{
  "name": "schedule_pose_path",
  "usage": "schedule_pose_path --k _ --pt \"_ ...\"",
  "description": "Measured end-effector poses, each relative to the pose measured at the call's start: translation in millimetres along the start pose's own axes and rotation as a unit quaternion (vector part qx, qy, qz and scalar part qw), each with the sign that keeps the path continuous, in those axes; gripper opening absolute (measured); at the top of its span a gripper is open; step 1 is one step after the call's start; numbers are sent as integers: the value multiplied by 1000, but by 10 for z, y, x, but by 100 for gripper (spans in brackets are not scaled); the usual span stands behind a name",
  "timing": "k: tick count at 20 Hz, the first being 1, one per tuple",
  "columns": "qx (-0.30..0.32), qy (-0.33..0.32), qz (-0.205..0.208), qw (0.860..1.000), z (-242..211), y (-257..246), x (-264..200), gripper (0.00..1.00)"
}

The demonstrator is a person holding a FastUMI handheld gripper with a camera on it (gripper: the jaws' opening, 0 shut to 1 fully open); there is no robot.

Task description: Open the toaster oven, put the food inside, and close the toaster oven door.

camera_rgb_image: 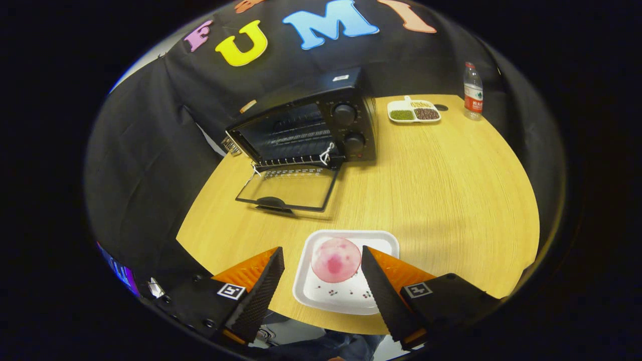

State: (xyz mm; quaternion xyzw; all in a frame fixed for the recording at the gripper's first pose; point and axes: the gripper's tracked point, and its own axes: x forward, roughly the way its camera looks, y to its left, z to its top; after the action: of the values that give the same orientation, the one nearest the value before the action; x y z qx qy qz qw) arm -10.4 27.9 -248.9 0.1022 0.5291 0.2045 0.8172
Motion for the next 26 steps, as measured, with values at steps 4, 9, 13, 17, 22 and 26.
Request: schedule_pose_path --k 4,9,13,17,22,26 --pt "-10 55 -17 998 -148 -349 77 98" --pt "18 117 6 993 -313 -497 203 98" --pt "40 161 19 986 -449 -573 305 91" --pt "65 176 40 981 -423 -557 361 80" --pt "75 194 18 978 -503 -728 390 28" --pt "133 182 22 974 -521 -726 411 4"
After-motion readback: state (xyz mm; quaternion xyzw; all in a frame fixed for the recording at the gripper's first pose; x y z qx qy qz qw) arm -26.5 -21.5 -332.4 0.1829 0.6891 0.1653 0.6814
